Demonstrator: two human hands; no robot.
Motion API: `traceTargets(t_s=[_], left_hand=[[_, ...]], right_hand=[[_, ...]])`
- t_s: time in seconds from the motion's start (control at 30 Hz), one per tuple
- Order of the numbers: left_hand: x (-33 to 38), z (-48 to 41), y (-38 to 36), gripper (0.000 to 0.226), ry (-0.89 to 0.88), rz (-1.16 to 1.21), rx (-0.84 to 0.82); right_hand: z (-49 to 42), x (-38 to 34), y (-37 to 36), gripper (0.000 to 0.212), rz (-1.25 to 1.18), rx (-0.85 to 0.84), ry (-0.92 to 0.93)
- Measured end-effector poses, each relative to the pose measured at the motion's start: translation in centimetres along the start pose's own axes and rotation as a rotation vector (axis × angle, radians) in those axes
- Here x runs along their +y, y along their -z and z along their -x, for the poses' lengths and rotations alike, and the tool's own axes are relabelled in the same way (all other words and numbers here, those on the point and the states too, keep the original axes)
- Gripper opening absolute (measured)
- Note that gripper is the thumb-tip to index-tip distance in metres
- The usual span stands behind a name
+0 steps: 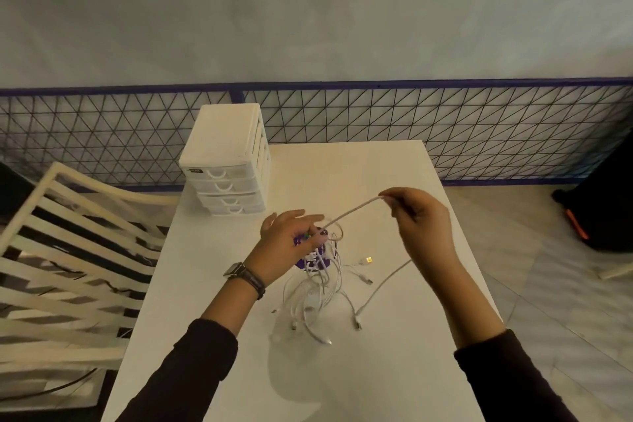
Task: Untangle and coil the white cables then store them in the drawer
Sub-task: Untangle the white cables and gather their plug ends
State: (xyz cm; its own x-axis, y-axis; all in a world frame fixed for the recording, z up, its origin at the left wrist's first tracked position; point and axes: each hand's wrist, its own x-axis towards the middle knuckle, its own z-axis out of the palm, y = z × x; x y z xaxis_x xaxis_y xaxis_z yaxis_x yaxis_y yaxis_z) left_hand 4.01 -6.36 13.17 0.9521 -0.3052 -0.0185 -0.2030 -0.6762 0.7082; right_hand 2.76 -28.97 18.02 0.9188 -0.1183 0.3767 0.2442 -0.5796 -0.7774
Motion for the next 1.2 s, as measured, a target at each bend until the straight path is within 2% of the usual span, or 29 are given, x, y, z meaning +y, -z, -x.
traceTargets(t_s=[0.07, 0.13, 0.23, 0.3, 0.37, 0.43, 0.6, 0.67, 0.8, 0.87, 0.93, 0.97, 1.03, 1.2], left_hand=[[-0.9, -0.3, 0.1, 0.024, 0.030, -0.094, 0.020], [-1.2, -0.5, 0.7, 0.007, 0.033, -0.078, 0.051], [-1.1, -1.0, 0.9, 0.047, 0.092, 0.103, 0.019], [-1.1, -1.2, 0.9, 0.053, 0.143, 0.186, 0.070], [-1.4, -1.2, 0.9, 0.051, 0.195, 0.326, 0.156], [-2.3, -0.9, 0.7, 0.048, 0.255, 0.370, 0.209], [-3.1, -0.1, 0.4, 0.039, 0.350, 0.485, 0.181], [-2.7, 0.0, 0.5, 0.033, 0.361, 0.596, 0.193], [-1.6, 0.3, 0.8, 0.017, 0.359, 0.710, 0.208], [-1.2, 0.4, 0.8, 0.020, 0.340, 0.724, 0.177], [-0.6, 0.4, 0.6, 0.022, 0.324, 0.745, 0.151], [-0.2, 0.5, 0.6, 0.021, 0.316, 0.755, 0.143], [0.6, 0.6, 0.4, 0.018, 0.299, 0.787, 0.123], [1.7, 0.7, 0.1, 0.010, 0.311, 0.830, 0.086]], right_hand=[[-0.3, 0.5, 0.8, 0.013, -0.034, 0.053, -0.025], [-0.2, 0.7, 1.4, 0.013, -0.047, 0.085, -0.033], [0.2, 0.6, 1.6, 0.013, -0.051, 0.097, -0.049], [0.5, 0.8, 1.6, 0.013, -0.051, 0.091, -0.085], [0.7, 1.3, 1.7, 0.015, -0.066, 0.091, -0.139], [0.9, 2.0, 1.8, 0.019, -0.074, 0.098, -0.182], [0.7, 3.3, 2.4, 0.022, -0.030, 0.110, -0.255], [0.5, 3.7, 2.9, 0.023, 0.042, -0.023, -0.313], [0.7, 3.0, 3.3, 0.028, 0.167, -0.520, -0.388], [1.1, 2.3, 2.6, 0.022, 0.229, -0.752, -0.397], [1.7, 1.9, 1.1, 0.019, 0.260, -0.899, -0.392], [2.0, 1.7, 0.2, 0.020, 0.244, -0.913, -0.390], [2.4, 1.4, -1.7, 0.017, 0.127, -0.833, -0.384], [2.0, 0.1, -4.5, 0.019, -0.273, -0.419, -0.480]])
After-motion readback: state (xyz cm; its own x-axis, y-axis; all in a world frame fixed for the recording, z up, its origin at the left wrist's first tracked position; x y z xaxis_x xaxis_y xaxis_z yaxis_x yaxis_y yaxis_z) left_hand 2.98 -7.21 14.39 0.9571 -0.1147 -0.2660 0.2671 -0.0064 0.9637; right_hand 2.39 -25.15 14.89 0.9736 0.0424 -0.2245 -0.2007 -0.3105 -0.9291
